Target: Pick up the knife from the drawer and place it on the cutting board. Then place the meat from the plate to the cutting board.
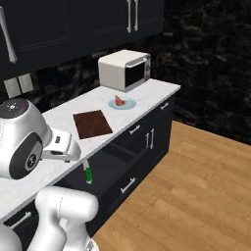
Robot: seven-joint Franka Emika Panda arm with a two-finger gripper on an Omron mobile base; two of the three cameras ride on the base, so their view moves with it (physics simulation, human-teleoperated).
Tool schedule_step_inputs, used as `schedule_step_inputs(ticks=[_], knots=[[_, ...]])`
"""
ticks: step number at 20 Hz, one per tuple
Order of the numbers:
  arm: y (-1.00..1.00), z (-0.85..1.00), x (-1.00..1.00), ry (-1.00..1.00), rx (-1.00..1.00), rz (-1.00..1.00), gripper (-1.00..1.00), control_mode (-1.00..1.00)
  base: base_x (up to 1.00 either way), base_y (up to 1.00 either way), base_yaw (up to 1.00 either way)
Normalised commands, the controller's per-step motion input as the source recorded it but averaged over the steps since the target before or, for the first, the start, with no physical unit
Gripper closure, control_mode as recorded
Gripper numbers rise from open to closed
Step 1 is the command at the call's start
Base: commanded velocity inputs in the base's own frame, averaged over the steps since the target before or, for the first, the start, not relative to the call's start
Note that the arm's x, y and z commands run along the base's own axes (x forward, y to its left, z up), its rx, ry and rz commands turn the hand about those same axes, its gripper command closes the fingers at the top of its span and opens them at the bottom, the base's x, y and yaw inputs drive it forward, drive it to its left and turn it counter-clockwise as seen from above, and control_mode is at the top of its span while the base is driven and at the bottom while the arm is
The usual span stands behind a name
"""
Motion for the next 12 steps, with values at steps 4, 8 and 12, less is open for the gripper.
schedule_step_inputs(ticks=[4, 8, 12], knots=[[0.13, -0.24, 0.34, 0.12, 0.00, -0.19, -1.00, -1.00, 0.00, 0.00, 0.00], [-0.46, -0.49, 0.65, 0.21, 0.00, -0.03, -1.00, -1.00, 0.00, 0.00, 0.00], [-0.78, -0.51, 0.59, 0.20, 0.00, 0.00, -1.00, -1.00, 0.00, 0.00, 0.00]])
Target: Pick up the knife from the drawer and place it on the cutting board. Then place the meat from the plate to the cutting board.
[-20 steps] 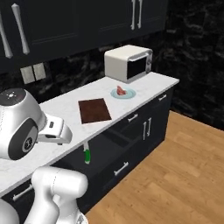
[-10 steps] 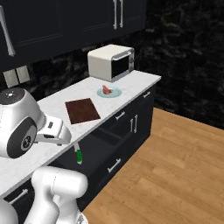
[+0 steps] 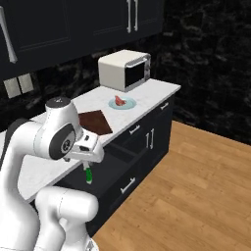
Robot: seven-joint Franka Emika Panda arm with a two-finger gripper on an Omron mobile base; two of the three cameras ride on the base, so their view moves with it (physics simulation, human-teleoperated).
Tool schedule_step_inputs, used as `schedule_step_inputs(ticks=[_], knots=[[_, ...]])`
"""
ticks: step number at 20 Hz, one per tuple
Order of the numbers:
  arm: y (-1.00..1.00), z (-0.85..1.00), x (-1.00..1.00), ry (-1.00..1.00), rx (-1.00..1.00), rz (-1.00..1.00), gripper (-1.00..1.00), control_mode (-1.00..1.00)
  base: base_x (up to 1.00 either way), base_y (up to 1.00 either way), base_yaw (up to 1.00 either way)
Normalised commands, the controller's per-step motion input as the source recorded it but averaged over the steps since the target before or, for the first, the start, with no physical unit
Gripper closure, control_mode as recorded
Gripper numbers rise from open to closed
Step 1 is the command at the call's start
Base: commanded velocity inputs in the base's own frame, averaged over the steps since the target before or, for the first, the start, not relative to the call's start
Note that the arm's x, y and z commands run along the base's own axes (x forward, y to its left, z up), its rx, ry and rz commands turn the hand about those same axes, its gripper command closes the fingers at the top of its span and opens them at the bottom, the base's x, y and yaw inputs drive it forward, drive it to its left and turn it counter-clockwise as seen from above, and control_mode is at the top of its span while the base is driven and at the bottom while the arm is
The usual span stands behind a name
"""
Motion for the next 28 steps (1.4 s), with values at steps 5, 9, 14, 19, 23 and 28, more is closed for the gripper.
schedule_step_inputs(ticks=[5, 9, 14, 19, 23, 28], knots=[[-0.46, -0.65, 0.77, 0.22, 0.00, 0.03, -1.00, -1.00, 0.00, 0.00, 0.00], [-0.18, -0.67, 0.85, 0.15, 0.02, -0.04, -1.00, -1.00, 0.00, 0.00, 0.00], [-0.01, -0.60, 0.86, 0.14, 0.00, -0.12, -1.00, -1.00, 0.00, 0.00, 0.00], [-0.19, -0.56, 0.56, 0.07, 0.00, -0.06, -1.00, -1.00, 0.00, 0.00, 0.00], [-0.53, -0.53, 0.31, 0.07, 0.00, 0.00, -1.00, -1.00, 0.00, 0.00, 0.00], [-0.11, -0.40, 0.40, 0.03, 0.00, -0.01, -1.00, -1.00, 0.00, 0.00, 0.00]])
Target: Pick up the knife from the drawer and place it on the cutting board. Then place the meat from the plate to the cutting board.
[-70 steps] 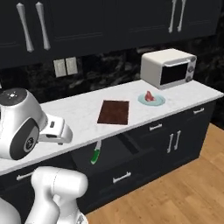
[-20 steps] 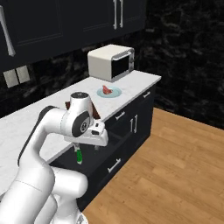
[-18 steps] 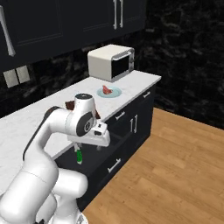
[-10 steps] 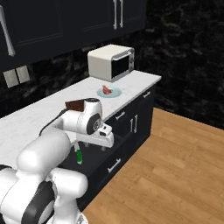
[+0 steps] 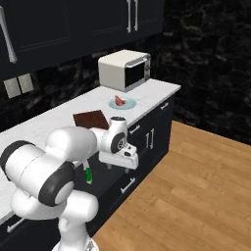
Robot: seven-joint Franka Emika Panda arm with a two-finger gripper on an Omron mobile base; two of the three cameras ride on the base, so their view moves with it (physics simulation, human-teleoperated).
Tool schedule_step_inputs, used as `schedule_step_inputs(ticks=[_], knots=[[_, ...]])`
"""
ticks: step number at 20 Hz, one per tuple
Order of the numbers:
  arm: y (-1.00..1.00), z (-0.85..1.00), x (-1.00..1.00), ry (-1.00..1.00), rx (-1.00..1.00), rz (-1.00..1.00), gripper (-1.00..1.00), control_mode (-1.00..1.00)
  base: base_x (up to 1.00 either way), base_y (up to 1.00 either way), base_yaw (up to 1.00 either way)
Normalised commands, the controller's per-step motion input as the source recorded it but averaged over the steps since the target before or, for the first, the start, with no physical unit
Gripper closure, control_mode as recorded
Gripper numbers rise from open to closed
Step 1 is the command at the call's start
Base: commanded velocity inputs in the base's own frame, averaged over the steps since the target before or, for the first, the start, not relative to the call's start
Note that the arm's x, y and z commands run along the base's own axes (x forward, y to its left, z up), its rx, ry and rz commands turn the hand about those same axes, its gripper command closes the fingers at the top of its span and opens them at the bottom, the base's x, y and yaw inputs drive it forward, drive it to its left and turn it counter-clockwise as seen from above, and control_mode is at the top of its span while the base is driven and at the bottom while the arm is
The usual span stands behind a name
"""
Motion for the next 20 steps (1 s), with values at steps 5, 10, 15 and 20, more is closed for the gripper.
schedule_step_inputs(ticks=[5, 10, 15, 20], knots=[[0.00, -0.37, 0.38, 0.08, 0.00, -0.02, -1.00, -1.00, 0.00, 0.00, 0.00], [0.00, -0.39, 0.34, 0.08, 0.00, -0.03, -1.00, -1.00, 0.00, 0.00, 0.00], [0.00, -0.36, 0.30, 0.07, 0.00, -0.01, -1.00, -1.00, 0.00, 0.00, 0.00], [-0.05, -0.32, 0.04, 0.07, 0.00, 0.00, -1.00, -1.00, 0.00, 0.00, 0.00]])
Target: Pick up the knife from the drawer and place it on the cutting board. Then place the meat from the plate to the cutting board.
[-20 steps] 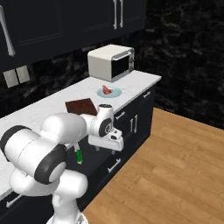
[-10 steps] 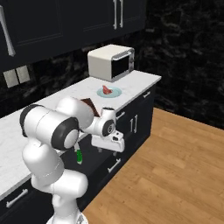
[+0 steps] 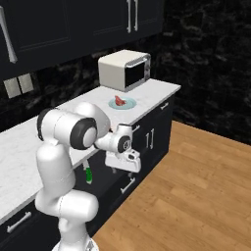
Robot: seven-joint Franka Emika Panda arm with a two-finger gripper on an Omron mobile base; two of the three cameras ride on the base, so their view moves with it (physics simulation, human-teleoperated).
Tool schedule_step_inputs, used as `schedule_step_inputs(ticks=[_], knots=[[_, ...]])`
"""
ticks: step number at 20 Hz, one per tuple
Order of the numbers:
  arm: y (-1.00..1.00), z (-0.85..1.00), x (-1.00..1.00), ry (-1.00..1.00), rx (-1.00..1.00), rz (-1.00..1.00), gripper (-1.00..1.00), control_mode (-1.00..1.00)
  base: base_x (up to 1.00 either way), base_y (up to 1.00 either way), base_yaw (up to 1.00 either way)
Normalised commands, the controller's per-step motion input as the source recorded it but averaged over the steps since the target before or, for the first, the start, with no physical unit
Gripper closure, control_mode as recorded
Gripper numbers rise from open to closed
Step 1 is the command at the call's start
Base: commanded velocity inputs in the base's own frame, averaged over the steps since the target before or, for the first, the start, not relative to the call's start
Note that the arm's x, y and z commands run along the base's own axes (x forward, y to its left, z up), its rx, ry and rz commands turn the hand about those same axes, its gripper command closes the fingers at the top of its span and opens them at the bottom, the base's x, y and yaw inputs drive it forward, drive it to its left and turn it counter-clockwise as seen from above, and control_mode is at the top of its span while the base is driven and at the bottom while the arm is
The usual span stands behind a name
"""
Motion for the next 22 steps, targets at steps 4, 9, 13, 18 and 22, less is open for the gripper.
schedule_step_inputs(ticks=[4, 9, 13, 18, 22], knots=[[-0.13, -0.33, 0.00, 0.04, 0.00, 0.00, -1.00, -1.00, 0.00, 0.00, 0.00], [-0.68, -0.34, -0.32, 0.03, 0.01, 0.00, -1.00, -1.00, 0.00, 0.00, 0.00], [-1.00, -0.33, -0.79, 0.02, 0.04, 0.00, -1.00, -1.00, 0.00, 0.00, 0.00], [-0.99, -0.22, -0.66, 0.01, 0.03, 0.00, -1.00, -1.00, 0.00, 0.00, 0.00], [-0.43, 0.21, -0.51, -0.05, 0.08, 0.00, -1.00, -1.00, 0.00, 0.00, 0.00]])
